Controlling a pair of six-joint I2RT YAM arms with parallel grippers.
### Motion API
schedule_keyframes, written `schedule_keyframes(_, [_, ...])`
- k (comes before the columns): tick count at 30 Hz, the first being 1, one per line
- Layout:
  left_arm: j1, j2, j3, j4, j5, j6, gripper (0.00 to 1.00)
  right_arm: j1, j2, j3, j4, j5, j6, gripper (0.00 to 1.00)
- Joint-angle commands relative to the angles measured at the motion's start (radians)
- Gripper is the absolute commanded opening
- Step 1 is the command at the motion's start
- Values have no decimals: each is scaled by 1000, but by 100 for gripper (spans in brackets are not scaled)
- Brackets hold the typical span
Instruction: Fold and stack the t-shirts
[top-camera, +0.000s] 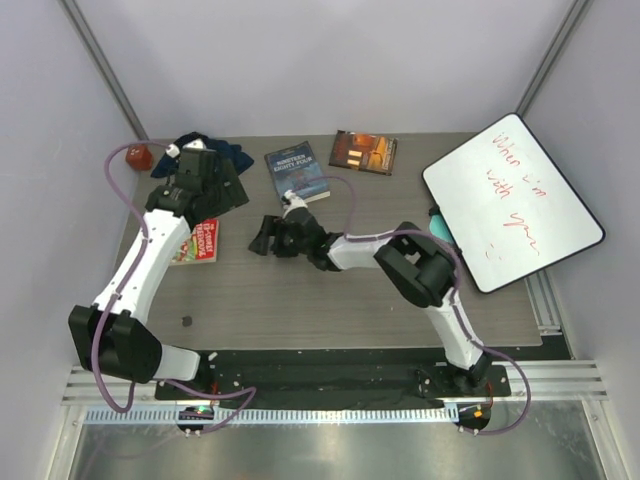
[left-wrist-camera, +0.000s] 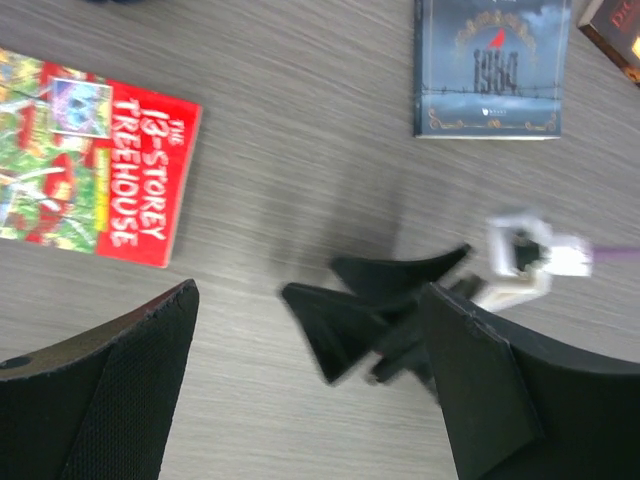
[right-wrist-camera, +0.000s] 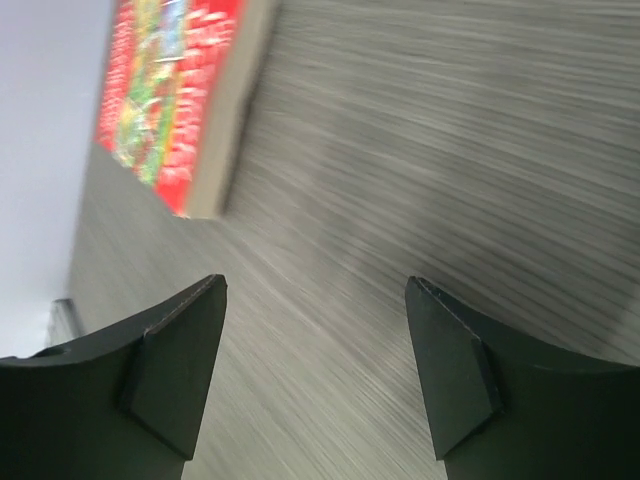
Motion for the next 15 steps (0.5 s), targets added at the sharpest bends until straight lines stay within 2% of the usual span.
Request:
schedule_keyframes(1, [3, 21, -65, 123, 102, -54, 91, -55, -224, -220, -26, 142, -91, 78])
schedule_keyframes(4, [1, 85, -75, 162, 162, -60, 92, -92, -315, -331, -87, 227, -119, 79])
schedule_keyframes(6, [-5, 124, -71, 184, 176, -65, 93, -130, -334, -330, -172, 274, -127, 79])
schedule_keyframes(11, [-12, 268, -26, 233, 200, -76, 94, -234, -372, -375, -184, 226, -98, 79])
schedule_keyframes(15, [-17, 354, 20, 268, 248, -100, 95, -311, -393, -417, -178, 248, -119, 79])
